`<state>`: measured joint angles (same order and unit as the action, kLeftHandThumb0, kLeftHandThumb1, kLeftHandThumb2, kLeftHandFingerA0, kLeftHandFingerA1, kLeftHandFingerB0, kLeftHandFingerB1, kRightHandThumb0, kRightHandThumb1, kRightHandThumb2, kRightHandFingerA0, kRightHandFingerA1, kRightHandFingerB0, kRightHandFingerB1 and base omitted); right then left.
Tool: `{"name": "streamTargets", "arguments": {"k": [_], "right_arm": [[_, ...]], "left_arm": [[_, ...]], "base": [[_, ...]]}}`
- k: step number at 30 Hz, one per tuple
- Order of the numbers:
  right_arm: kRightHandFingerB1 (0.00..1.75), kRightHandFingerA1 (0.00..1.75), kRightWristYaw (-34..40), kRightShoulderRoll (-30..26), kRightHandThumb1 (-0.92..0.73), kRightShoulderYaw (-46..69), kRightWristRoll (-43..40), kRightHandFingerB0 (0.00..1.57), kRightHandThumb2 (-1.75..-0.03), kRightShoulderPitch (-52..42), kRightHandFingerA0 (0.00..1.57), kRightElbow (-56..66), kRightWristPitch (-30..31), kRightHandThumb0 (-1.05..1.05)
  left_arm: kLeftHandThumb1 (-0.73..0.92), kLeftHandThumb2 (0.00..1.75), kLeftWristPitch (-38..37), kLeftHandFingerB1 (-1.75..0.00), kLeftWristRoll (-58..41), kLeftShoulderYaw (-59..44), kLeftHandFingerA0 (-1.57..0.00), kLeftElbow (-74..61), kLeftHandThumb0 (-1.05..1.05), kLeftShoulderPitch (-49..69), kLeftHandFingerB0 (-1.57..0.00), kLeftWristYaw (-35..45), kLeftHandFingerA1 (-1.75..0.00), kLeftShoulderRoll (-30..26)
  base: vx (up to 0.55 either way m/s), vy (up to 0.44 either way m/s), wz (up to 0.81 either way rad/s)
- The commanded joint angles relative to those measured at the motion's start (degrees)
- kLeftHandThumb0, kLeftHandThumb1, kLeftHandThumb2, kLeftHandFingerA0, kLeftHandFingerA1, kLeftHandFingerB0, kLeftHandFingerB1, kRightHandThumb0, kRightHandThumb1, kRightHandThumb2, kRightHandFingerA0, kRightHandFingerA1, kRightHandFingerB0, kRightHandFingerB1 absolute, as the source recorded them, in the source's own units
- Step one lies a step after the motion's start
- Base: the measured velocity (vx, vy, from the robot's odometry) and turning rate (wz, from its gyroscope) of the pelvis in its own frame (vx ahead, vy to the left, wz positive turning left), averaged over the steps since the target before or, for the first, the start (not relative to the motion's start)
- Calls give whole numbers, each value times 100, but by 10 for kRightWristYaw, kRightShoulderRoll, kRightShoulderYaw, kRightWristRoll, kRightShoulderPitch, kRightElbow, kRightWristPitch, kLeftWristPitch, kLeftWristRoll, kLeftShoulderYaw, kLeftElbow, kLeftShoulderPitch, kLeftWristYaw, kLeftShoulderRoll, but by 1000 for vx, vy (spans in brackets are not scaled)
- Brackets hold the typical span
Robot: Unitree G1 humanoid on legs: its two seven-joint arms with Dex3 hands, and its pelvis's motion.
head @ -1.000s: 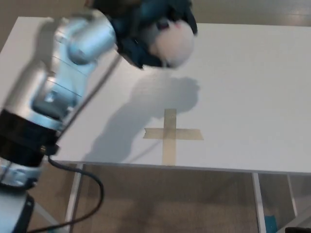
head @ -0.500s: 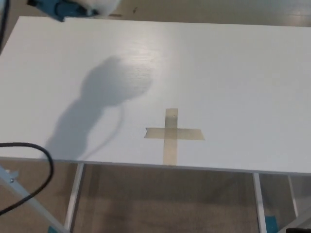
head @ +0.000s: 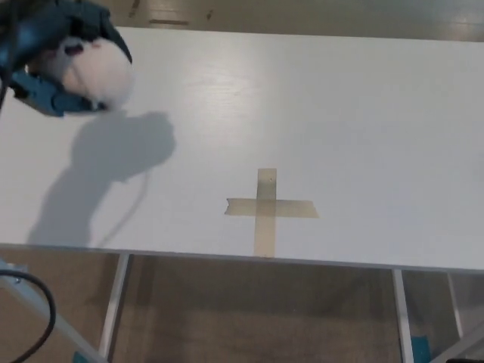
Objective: Use the left hand to take the pink dumpling toy on a person's hand and put it on the desk.
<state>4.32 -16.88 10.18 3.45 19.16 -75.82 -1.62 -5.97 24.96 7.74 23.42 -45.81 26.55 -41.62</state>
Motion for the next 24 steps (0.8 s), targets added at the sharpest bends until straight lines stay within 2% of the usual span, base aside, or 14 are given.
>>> {"name": "streamTargets", "arguments": {"k": [1,2,3,5,8,9,13,17,19,20,21,22,23,24], "right_arm": [[43,47,-2,1,-72,1,-3,57,-61,-9,70,-1,4,-25],[43,47,-2,1,-72,2,-4,56,-61,-9,70,-1,5,-25],[43,47,-2,1,-72,2,-4,56,-61,-9,70,-1,5,-25],[43,47,-2,0,-72,4,-5,57,-61,-10,70,-1,4,-24],[43,47,-1,0,-72,7,-8,57,-61,-11,69,-1,4,-24],[43,47,-1,0,-72,6,-7,57,-61,-11,69,-1,4,-23],[43,47,-1,0,-72,1,-1,57,-61,-11,70,0,2,-22],[43,47,-2,0,-72,1,-1,57,-61,-11,70,0,2,-22],[43,47,-3,0,-72,0,-1,57,-61,-11,70,0,3,-22],[43,47,-4,-1,-72,1,-2,56,-61,-10,69,0,4,-22],[43,47,-5,-1,-72,1,-2,56,-61,-10,69,0,4,-22],[43,47,-5,-1,-72,2,-3,57,-61,-9,69,0,4,-22],[43,47,-5,-1,-72,2,-3,57,-61,-9,69,0,4,-22],[43,47,-6,-1,-72,4,-5,57,-61,-8,69,0,4,-23]], "left_arm": [[70,69,-18,-60,103,69,-65,60,-30,19,-84,-103,-141,15],[77,64,-15,-49,109,77,-65,68,-21,22,-78,-107,-151,18],[77,64,-15,-49,109,77,-65,68,-21,22,-78,-107,-151,18],[74,64,-5,-43,121,101,-66,92,-20,23,-63,-120,-144,27],[74,64,-2,-44,125,118,-66,117,-20,22,-63,-132,-143,36],[73,64,-4,-47,126,122,-66,125,-23,23,-72,-135,-139,38],[71,62,-8,-44,133,138,-71,146,-23,36,-66,-154,-129,49],[69,61,-15,-46,141,148,-71,153,-23,41,-70,-169,-129,50],[69,61,-17,-44,142,150,-73,157,-22,45,-64,-175,-125,53],[64,59,-14,-33,143,152,-71,155,-24,49,-36,-172,-70,53],[64,59,-12,-33,143,153,-71,153,-24,51,-36,-168,-70,53],[51,65,-4,-32,144,154,-18,146,-42,52,-11,-154,-38,51],[51,65,-4,-32,144,154,-18,146,-42,52,-11,-154,-38,51],[44,73,18,-9,143,155,0,130,-70,52,-2,-123,0,49]], "base": [[0,0,0],[0,0,0],[0,0,0],[0,0,0],[0,0,0],[0,0,0],[0,0,0],[0,0,0],[0,0,0],[0,0,0],[0,0,0],[0,0,0],[0,0,0],[0,0,0]]}}
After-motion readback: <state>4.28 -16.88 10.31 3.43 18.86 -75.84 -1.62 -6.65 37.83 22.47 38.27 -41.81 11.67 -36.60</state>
